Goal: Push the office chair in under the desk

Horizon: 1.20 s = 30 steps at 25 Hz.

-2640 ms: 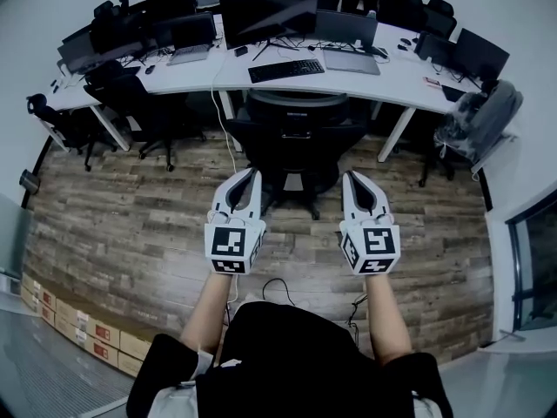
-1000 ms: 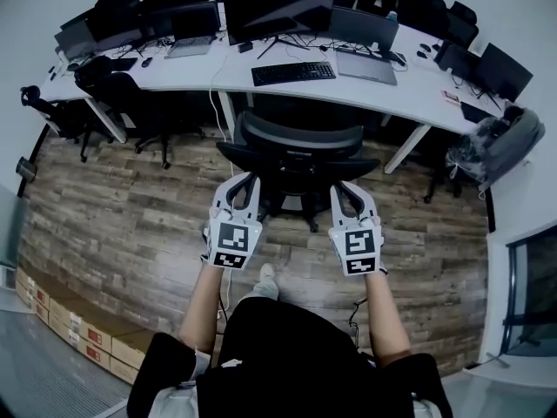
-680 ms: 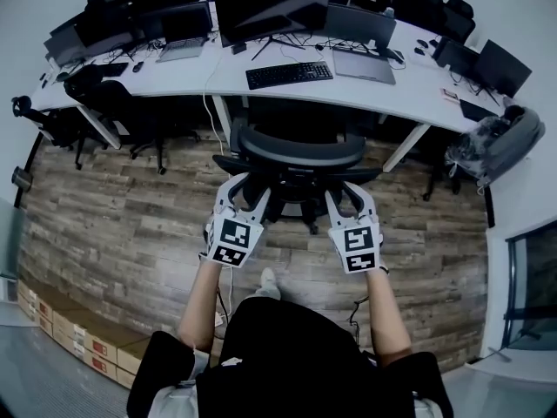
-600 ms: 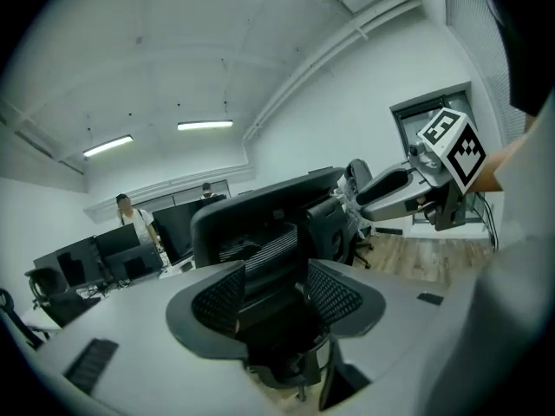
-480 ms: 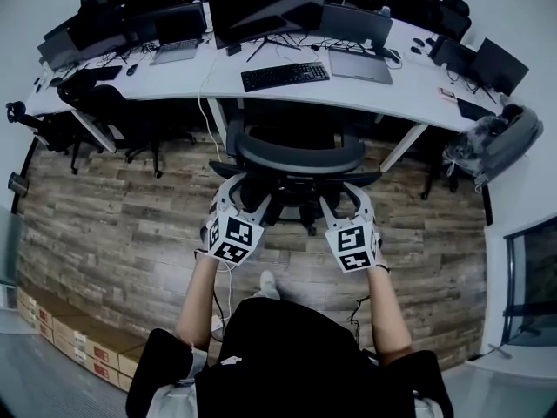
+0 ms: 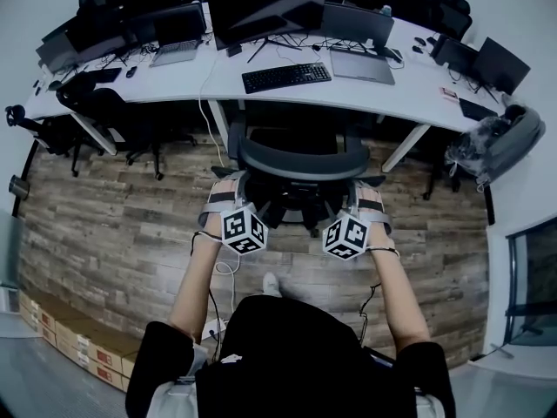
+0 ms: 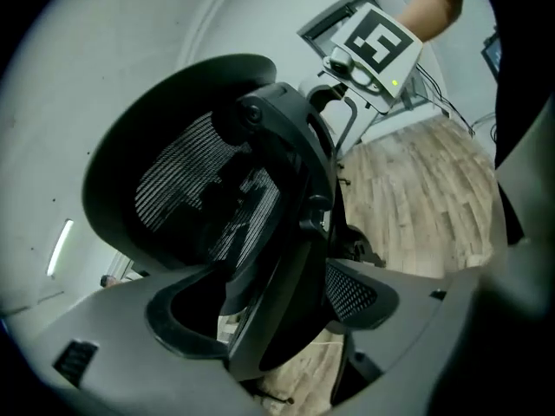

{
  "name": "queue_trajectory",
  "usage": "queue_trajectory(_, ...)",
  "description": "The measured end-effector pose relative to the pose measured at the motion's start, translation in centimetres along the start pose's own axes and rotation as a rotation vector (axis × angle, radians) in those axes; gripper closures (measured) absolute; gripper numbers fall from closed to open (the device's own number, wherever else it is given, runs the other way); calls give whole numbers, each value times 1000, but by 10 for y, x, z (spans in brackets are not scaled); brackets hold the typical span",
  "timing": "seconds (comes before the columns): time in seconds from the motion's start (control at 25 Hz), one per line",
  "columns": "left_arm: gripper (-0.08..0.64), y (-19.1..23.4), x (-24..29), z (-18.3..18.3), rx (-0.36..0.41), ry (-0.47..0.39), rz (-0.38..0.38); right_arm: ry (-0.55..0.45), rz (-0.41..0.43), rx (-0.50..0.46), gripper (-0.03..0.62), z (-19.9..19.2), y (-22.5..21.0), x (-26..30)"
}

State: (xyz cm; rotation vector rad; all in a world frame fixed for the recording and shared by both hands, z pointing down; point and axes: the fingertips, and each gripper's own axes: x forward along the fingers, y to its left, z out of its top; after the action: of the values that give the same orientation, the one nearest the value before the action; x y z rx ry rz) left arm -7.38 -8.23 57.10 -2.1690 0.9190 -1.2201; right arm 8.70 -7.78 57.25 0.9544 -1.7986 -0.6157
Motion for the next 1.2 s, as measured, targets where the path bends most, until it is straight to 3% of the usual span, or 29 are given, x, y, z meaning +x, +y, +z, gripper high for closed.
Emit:
queue_trajectory(0.2, 200, 0, 17, -2, 85, 29, 7, 25, 6, -94, 307, -3, 1, 16)
queue_trajectory(0.4, 168, -5, 33, 0, 198, 64, 16, 49, 18, -111, 301, -6, 6, 31)
queue_trajectory(0.6, 166, -3, 51, -7, 208, 100, 6, 61, 2, -126, 287, -6, 3, 43)
queue_trajectory(1.2, 190, 13, 66, -9, 241, 57, 8, 94, 30, -134, 275, -7, -2, 59)
